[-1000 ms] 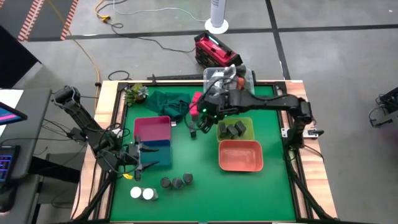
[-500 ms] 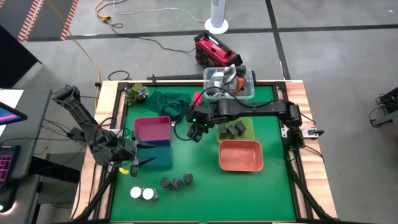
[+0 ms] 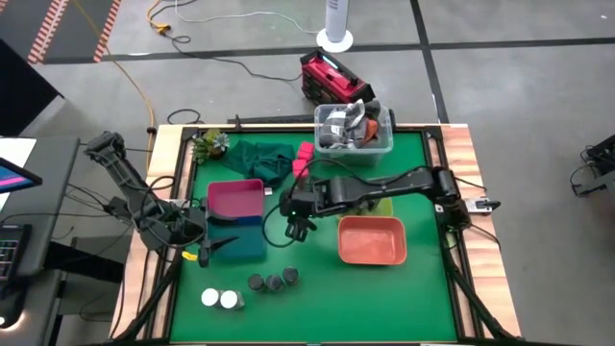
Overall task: Sort spices by type
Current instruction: Put the black spice can into the yellow bin
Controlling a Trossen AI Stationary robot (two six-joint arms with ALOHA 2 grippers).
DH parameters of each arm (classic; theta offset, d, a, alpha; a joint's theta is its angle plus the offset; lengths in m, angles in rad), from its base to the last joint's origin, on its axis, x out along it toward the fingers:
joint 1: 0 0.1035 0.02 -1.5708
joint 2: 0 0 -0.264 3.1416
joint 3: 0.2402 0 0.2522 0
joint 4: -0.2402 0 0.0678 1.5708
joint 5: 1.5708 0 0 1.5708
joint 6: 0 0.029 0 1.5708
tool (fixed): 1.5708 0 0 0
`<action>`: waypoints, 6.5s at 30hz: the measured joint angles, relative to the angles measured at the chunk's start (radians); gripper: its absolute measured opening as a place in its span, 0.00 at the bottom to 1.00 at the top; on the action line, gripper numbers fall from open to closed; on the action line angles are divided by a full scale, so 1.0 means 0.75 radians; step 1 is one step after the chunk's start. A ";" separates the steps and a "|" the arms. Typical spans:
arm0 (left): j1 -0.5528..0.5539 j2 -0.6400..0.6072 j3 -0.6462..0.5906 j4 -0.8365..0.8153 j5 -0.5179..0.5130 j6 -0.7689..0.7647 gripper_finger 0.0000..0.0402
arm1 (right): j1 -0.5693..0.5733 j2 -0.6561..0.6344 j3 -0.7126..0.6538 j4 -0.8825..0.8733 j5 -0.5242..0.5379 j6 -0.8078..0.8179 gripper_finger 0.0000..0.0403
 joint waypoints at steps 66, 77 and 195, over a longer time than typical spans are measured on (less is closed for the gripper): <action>0.088 0.549 0.462 -0.589 -0.191 -0.231 0.46 | -0.130 0.051 -0.045 -0.157 0.086 0.325 0.99; 0.079 0.659 0.462 -0.600 -0.139 -0.302 0.46 | -0.069 0.052 -0.030 -0.265 0.258 0.442 0.95; 0.055 0.300 -0.055 0.686 0.477 0.428 0.46 | -0.214 0.338 -0.068 -0.103 -0.128 0.394 0.64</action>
